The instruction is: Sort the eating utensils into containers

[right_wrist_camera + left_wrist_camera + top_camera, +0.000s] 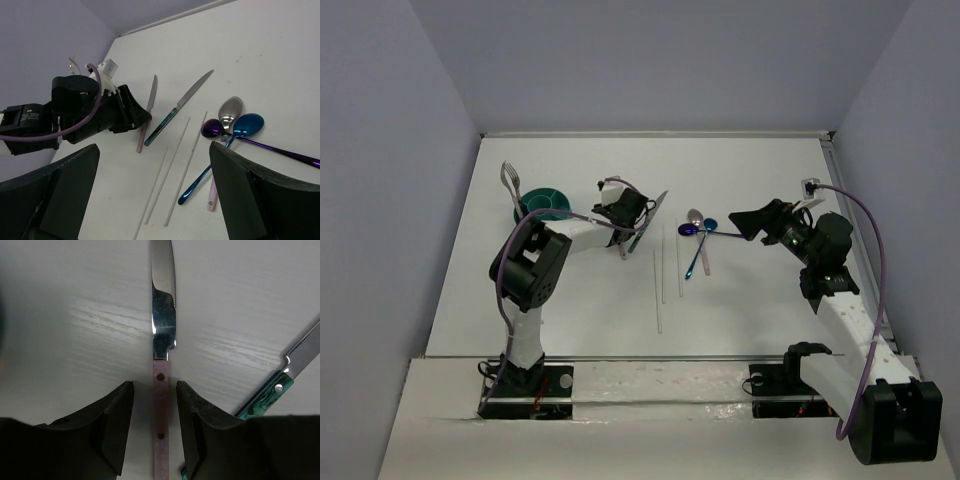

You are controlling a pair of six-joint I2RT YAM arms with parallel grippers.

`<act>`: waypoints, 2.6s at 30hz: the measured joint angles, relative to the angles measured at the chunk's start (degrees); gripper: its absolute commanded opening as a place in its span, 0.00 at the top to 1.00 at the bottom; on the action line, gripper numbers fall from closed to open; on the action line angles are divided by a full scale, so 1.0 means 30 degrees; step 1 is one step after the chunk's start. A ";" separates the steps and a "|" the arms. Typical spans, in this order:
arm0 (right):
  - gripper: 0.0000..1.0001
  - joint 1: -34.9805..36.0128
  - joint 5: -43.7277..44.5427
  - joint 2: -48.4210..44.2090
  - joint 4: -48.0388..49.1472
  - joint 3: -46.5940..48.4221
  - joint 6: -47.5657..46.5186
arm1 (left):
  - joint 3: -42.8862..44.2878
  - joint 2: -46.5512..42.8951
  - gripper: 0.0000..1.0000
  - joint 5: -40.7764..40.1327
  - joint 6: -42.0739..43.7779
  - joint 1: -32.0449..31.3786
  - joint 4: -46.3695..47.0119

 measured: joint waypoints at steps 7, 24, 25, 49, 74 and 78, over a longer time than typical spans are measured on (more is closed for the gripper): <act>0.03 0.0000 -0.0058 0.0000 0.0000 0.0000 0.0007 | 0.0641 0.0692 0.66 -0.0503 0.0255 0.0022 0.0182; 0.03 0.0000 -0.0124 0.0000 0.0000 0.0000 0.0015 | -0.0073 0.0102 1.00 -0.0867 0.1246 0.0546 0.0809; 0.03 0.0000 -0.0124 0.0000 0.0007 0.0000 0.0015 | -0.0284 -0.0313 1.00 -0.0882 0.1421 0.0546 0.0641; 0.03 0.0000 -0.0124 0.0015 0.0029 0.0000 0.0153 | -0.4233 -1.1999 1.00 -0.7606 0.8626 0.3045 0.3468; 0.03 0.0000 -0.0415 0.0036 0.0430 0.0000 0.0437 | -0.4291 -0.7271 1.00 -0.8225 1.4426 0.6135 1.2269; 0.03 0.0000 -0.0488 0.0058 0.0452 -0.0015 0.0452 | -0.4255 -0.5406 1.00 -0.8619 1.5606 0.6135 1.3719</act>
